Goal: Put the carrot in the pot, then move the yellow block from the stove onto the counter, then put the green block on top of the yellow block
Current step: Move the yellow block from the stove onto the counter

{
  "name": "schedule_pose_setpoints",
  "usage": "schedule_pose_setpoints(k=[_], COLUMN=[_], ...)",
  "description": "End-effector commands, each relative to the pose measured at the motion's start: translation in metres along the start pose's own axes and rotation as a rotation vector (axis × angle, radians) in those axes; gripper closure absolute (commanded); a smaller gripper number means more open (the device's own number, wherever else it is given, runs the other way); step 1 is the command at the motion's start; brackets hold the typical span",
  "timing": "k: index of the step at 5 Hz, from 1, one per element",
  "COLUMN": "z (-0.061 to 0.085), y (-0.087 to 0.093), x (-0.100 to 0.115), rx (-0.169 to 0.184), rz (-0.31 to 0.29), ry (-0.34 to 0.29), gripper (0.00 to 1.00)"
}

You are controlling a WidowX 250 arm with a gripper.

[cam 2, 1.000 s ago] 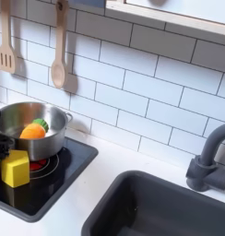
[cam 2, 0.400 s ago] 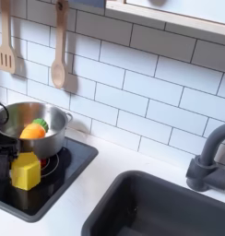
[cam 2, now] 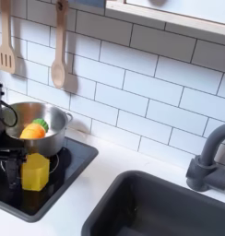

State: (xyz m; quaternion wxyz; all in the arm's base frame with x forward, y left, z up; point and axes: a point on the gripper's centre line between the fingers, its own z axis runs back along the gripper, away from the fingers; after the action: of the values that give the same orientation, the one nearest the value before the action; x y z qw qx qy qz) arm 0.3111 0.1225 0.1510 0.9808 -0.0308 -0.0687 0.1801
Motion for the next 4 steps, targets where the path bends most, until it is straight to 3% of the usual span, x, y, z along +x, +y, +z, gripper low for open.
schedule_pose_setpoints(k=[1,4], z=[-0.003,-0.002], y=[-0.008,-0.017], x=[-0.006,-0.016], rx=[-0.002,-0.016], rz=[-0.012,-0.039], ry=[0.001,0.007], gripper=[0.0,0.0])
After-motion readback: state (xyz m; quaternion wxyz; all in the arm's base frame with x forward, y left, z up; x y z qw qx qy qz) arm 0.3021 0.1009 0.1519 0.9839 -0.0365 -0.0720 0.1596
